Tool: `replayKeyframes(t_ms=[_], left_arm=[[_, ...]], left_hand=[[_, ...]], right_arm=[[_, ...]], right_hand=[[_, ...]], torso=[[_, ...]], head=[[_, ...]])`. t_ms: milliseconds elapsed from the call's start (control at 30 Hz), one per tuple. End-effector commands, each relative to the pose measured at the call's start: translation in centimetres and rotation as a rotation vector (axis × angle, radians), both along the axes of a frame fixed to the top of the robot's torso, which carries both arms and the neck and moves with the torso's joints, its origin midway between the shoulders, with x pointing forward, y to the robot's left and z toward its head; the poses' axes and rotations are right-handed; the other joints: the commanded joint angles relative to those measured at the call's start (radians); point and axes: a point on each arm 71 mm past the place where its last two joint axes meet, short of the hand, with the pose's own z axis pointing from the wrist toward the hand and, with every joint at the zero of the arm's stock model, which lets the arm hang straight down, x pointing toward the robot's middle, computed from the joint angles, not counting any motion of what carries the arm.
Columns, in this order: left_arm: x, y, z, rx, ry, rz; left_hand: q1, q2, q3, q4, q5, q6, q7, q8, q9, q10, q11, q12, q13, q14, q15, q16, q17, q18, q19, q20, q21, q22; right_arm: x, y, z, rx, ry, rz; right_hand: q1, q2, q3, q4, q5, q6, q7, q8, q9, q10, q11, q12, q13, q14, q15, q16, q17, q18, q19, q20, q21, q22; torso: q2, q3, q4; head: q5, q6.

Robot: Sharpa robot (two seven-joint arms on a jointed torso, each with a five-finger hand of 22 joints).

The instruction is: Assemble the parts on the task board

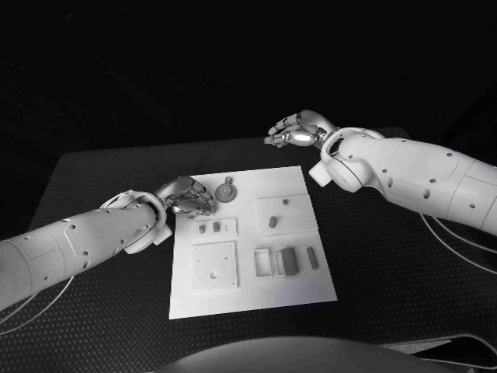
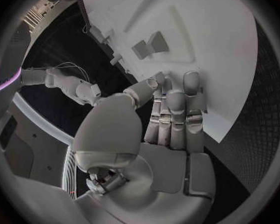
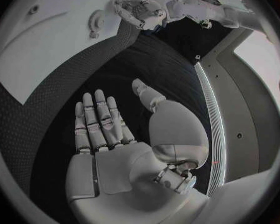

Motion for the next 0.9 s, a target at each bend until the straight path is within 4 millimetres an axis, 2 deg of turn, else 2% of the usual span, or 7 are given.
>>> replayKeyframes(t_ms=[33, 700, 900], left_arm=[[-0.11, -0.49, -0.24, 0.000, 0.015, -0.021], [-0.14, 0.26, -0.31, 0.005, 0.010, -0.005], [-0.05, 0.32, -0.13, -0.013, -0.006, 0.008]], left_hand=[[0.000, 0.007, -0.008, 0.001, -0.004, -0.004, 0.004, 0.003, -0.001, -0.002, 0.003, -0.003, -0.001, -0.007, -0.003, 0.006, 0.001, 0.060, 0.001, -0.005, -0.005, 0.009], [0.001, 0.008, -0.009, 0.000, -0.004, -0.006, 0.004, 0.001, -0.001, -0.005, 0.004, -0.003, -0.001, -0.009, -0.002, 0.005, 0.001, 0.060, 0.000, -0.004, -0.007, 0.010], [-0.010, -0.005, -0.022, 0.001, -0.004, -0.031, 0.015, -0.014, -0.006, -0.035, 0.013, -0.009, -0.008, -0.015, 0.007, 0.004, 0.002, 0.061, -0.005, 0.001, -0.012, 0.012]], right_arm=[[-0.04, 0.13, -0.01, 0.001, 0.002, 0.015], [-0.07, -0.12, -0.01, 0.000, 0.003, 0.012], [-0.06, -0.08, -0.02, 0.000, 0.003, 0.013]], right_hand=[[-0.010, 0.001, 0.000, 0.004, -0.002, -0.009, 0.065, 0.007, -0.001, 0.008, 0.000, -0.005, -0.002, 0.004, -0.001, -0.006, -0.001, -0.014, -0.004, 0.000, -0.004, 0.001], [-0.010, 0.000, 0.000, 0.005, -0.002, -0.009, 0.065, 0.007, -0.002, 0.009, 0.000, -0.005, -0.004, 0.004, -0.001, -0.006, -0.001, -0.014, -0.004, 0.000, -0.006, 0.002], [-0.010, 0.000, 0.000, 0.005, -0.002, -0.009, 0.065, 0.007, -0.002, 0.009, 0.000, -0.005, -0.004, 0.004, -0.001, -0.006, -0.001, -0.014, -0.004, 0.000, -0.006, 0.002]], torso=[[0.001, -0.0003, -0.0003], [0.000, -0.0010, 0.0014], [0.000, -0.0007, 0.0011]], head=[[-0.002, 0.000], [-0.004, -0.004], [-0.002, -0.002]])
